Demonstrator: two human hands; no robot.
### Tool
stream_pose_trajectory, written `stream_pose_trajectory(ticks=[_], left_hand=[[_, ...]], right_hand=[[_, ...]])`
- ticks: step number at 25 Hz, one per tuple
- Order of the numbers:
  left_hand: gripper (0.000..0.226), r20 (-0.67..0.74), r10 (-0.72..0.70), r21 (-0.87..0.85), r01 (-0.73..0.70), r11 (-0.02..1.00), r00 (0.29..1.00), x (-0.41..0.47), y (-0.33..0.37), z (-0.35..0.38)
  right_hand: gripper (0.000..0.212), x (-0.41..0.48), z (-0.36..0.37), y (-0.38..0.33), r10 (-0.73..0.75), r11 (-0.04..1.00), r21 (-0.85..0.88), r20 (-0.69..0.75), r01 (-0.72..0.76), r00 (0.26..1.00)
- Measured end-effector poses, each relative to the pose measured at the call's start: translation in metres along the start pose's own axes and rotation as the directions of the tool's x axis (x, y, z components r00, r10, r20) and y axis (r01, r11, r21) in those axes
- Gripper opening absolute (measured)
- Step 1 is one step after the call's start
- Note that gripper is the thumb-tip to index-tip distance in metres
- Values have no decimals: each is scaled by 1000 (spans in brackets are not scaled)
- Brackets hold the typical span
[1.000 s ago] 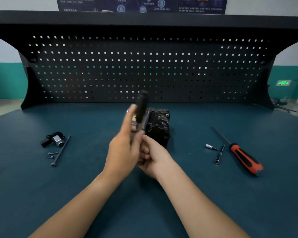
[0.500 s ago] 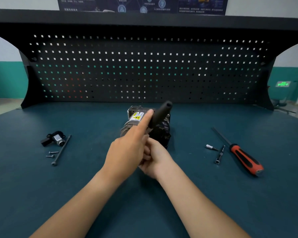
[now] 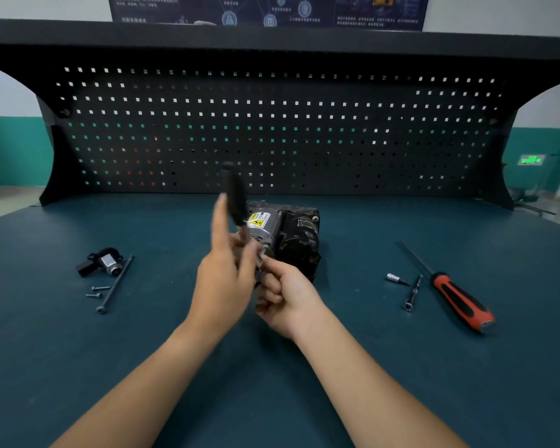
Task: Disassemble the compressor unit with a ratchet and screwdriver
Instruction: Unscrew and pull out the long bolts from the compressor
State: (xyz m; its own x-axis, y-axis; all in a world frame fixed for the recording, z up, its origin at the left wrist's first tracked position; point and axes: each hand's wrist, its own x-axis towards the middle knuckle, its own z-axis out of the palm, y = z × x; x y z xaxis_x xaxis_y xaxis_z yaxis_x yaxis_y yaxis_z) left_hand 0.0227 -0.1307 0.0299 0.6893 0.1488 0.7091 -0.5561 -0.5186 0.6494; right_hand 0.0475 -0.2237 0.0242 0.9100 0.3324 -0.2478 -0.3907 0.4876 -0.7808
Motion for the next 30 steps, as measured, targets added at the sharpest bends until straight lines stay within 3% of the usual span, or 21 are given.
stream_pose_trajectory(ticks=[2,4,7,10,12,15,17,19,21,23,26,28,30], left_hand=[[78,167,188,307,-232,923,968,-4,7,2],[75,199,207,383,-271,883,958,-4,8,3],[83,38,74,48,-75,996,997,1,0,1],[71,-39,-244,-342,217,914,969,9,-7,-3],[70,-13,-284,-390,257,884,959,10,-7,-3],[81,48,-53,-115,58,992,997,3,1,-3],[88,203,82,206,-125,971,976,-4,8,2],[89,240,89,311,-163,936,967,-6,9,7],[85,151,43,107,-60,992,988,-1,7,5],[74,-4,-123,-178,121,977,992,6,0,1],[51,-27,-443,-516,367,774,896,13,-9,-1],[49,-26,-460,-531,378,758,887,11,-9,0],[60,-47,-277,-390,238,890,960,6,-7,1]], right_hand=[[54,0,0,0,-1,1000,10,-14,1,1000],[59,0,0,-1,5,1000,20,-25,-5,1000],[39,-2,2,-1,-6,1000,11,-6,6,1000],[36,-2,3,0,-15,1000,18,15,15,1000],[39,-1,2,0,-17,1000,24,25,16,1000],[49,0,0,1,-6,1000,0,5,6,1000],[61,2,-1,1,1,1000,13,-28,-1,1000],[60,3,-2,0,9,1000,18,-56,-8,998],[50,2,0,0,-1,1000,12,-36,1,999],[42,0,2,0,5,1000,16,-7,-5,1000],[41,0,3,1,7,999,31,2,-7,1000],[40,1,3,1,1,1000,23,-17,-1,1000],[39,2,2,1,-4,1000,5,-35,5,999]])
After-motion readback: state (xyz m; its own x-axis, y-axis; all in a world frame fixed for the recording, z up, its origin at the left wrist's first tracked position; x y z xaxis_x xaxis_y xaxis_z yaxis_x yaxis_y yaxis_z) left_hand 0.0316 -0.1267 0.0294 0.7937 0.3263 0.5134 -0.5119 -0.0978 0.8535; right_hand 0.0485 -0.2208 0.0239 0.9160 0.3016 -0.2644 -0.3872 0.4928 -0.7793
